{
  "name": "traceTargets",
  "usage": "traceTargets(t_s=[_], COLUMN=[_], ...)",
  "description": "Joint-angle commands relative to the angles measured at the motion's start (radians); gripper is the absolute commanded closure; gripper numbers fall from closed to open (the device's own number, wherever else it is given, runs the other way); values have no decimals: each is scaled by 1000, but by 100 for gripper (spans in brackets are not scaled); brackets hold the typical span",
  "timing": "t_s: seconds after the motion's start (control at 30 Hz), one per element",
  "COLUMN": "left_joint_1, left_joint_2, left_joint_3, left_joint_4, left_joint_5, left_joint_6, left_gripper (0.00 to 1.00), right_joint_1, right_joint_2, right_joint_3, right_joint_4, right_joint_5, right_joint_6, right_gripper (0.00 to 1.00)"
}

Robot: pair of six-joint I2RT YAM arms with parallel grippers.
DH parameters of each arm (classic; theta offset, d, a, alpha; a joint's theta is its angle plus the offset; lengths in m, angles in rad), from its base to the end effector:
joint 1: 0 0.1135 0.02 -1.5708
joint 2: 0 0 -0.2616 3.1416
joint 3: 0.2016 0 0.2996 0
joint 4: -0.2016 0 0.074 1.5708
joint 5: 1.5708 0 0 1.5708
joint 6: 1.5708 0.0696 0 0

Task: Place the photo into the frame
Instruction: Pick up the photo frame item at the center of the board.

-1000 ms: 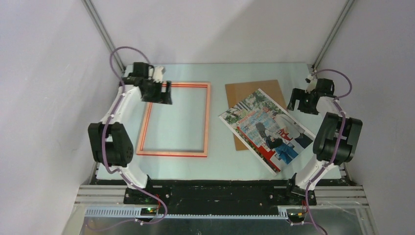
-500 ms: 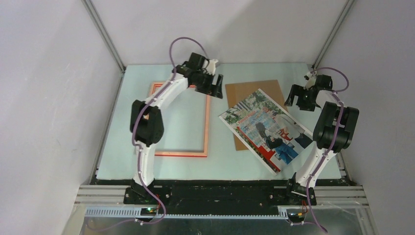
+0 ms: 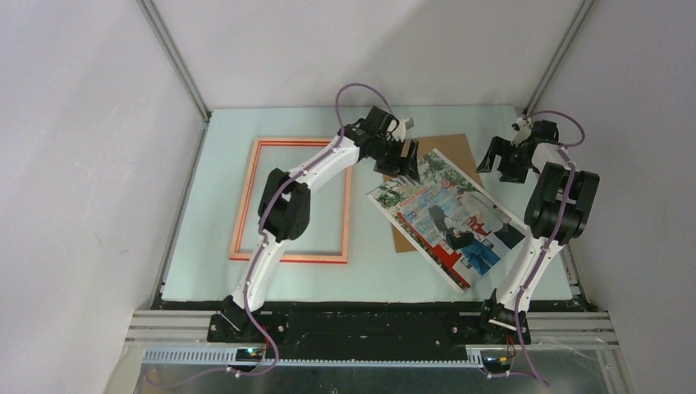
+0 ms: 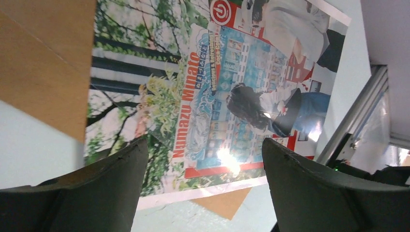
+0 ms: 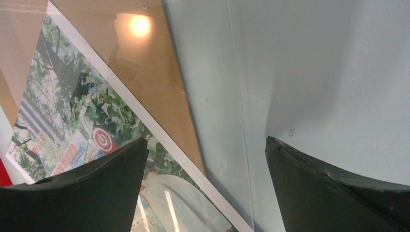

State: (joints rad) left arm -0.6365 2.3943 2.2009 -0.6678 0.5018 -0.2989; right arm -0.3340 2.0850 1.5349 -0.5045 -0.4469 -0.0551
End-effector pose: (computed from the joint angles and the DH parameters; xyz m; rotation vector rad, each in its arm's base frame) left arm 0.4622 -0.3832 0.1913 0.6659 2.4686 -1.0075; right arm 0.4801 -0.1348 0.1200 0.2007 2.5174 0.4334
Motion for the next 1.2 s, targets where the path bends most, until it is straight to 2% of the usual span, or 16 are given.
traceTargets(t_s=[0.0, 0.2, 0.63, 1.17], left_joint_1=[-20, -32, -33, -47], left_joint_2=[40, 61, 19, 71], left_joint_3=[42, 23, -102, -69], left_joint_4=[56, 72, 77, 84], left_joint_5=[50, 61, -18, 44], left_joint_6=[-122, -155, -129, -163], left_gripper=[9, 9, 9, 9], right_joint_1=[-7, -11, -11, -4], right_joint_2=[26, 47, 66, 104], right_joint_3=[63, 87, 106, 123], right_joint_4=[-55, -94, -119, -141], right_joint_5=[-43, -53, -91, -173], right_joint_6=[16, 17, 21, 37], right_gripper=[4, 4, 5, 7])
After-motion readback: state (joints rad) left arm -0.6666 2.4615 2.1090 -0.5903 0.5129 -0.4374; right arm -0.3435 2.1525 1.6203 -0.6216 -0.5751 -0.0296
